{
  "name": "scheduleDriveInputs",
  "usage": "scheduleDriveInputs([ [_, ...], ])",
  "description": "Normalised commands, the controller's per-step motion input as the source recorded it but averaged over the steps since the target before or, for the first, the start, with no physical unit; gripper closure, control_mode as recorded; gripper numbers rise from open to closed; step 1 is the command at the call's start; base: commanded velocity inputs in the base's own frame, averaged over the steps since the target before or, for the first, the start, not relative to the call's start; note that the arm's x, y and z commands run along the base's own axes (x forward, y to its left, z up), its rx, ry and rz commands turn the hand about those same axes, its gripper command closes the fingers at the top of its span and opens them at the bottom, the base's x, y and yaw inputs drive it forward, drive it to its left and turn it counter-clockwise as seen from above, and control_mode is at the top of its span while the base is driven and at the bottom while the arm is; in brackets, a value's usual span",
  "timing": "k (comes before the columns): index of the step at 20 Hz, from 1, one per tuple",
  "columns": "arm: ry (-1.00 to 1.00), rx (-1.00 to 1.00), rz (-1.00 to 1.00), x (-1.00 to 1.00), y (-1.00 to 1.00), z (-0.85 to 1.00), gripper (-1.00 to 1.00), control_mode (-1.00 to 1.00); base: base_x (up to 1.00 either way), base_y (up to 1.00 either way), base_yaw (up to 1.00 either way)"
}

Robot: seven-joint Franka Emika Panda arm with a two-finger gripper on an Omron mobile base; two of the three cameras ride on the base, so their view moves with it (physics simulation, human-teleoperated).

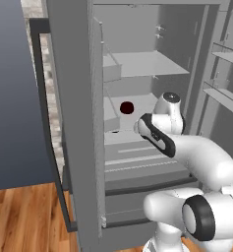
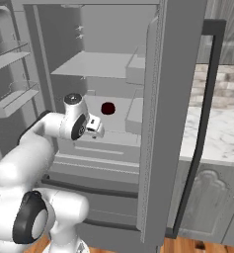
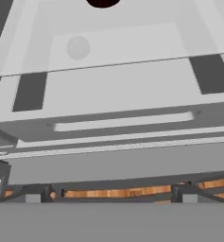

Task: Fully open the fridge drawer.

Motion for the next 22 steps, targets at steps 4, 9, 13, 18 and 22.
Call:
scheduleDriveInputs([
  [4,0.0,0.06,-0.06,0.26,-0.11,-0.35,-1.0,-1.0,0.0,0.0,0.0],
  [9,0.0,0.08,-0.08,0.29,-0.13,-0.2,-1.0,-1.0,0.0,0.0,0.0],
  [13,0.0,0.08,-0.08,0.29,-0.12,-0.2,-1.0,-1.0,0.0,0.0,0.0],
  [18,0.01,0.06,-0.08,0.32,-0.05,-0.28,-1.0,-1.0,0.0,0.0,0.0],
  [22,0.03,0.02,-0.08,0.42,0.0,-0.22,-1.0,-1.0,0.0,0.0,0.0],
])
